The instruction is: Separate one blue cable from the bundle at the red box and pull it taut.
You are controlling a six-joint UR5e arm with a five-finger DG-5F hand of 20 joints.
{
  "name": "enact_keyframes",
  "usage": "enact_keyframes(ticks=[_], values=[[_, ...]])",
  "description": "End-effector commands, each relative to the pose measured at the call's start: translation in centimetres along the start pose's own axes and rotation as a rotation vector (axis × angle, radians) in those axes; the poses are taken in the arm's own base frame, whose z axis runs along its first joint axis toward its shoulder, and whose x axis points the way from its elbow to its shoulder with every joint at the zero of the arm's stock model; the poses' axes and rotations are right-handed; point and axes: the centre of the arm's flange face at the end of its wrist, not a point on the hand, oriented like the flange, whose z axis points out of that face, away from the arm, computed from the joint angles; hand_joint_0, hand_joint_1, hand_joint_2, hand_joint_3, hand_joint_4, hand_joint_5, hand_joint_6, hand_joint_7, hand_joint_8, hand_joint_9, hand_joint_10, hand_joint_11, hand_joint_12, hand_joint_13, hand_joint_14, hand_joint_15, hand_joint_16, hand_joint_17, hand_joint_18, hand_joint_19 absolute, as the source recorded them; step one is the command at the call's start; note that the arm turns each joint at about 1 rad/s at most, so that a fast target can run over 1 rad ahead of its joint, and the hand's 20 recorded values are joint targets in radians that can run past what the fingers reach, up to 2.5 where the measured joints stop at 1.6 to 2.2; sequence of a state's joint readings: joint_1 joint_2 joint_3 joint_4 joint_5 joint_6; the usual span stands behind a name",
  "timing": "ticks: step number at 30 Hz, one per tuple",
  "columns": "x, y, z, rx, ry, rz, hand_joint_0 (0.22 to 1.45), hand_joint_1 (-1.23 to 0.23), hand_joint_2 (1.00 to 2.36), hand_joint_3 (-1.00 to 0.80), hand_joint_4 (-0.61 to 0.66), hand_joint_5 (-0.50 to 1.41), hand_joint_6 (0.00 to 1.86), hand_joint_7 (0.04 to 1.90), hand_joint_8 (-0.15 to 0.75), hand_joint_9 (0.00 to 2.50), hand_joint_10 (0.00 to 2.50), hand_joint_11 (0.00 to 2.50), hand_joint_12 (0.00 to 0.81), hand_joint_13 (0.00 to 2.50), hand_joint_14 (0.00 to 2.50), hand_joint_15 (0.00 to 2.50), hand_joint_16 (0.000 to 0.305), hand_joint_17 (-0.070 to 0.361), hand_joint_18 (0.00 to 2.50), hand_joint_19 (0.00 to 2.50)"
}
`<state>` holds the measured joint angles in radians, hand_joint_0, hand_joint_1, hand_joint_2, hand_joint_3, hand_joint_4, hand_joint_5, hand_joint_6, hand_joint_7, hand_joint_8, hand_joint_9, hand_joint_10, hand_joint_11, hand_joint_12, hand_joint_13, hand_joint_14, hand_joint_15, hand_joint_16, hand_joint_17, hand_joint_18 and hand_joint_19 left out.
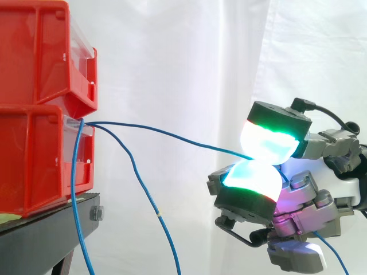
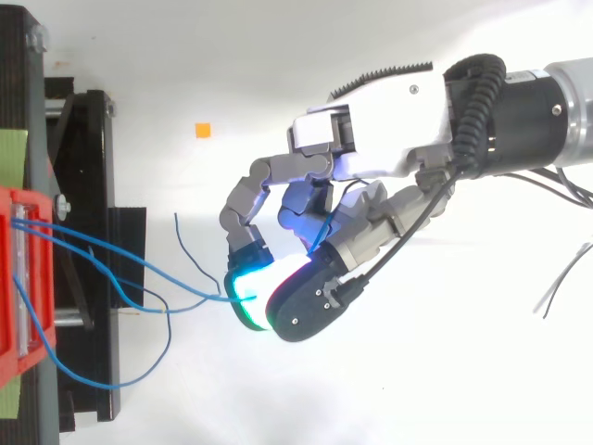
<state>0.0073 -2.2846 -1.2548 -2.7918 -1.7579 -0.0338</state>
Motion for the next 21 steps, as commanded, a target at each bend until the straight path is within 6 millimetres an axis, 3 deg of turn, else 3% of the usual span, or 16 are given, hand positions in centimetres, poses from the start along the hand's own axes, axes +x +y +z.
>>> enact_keyframes(ticks=[1, 21], values=[[-0.08, 0.03, -0.03, 0.000, -0.001, 0.000, 0.64, -0.76, 1.02, -0.09, 0.08, -0.14, 0.92, 1.17, 0.355, 0.97, 1.84, 1.59, 0.412, 1.18, 1.52, 1.47, 0.057, 0.129, 1.13, 0.90], [0.03, 0.04, 0.01, 0.000, 0.000, 0.000, 0.65, -0.76, 1.02, -0.12, 0.07, -0.15, 0.92, 1.16, 0.351, 0.97, 1.80, 1.62, 0.403, 1.16, 1.49, 1.48, 0.056, 0.126, 1.12, 0.91]])
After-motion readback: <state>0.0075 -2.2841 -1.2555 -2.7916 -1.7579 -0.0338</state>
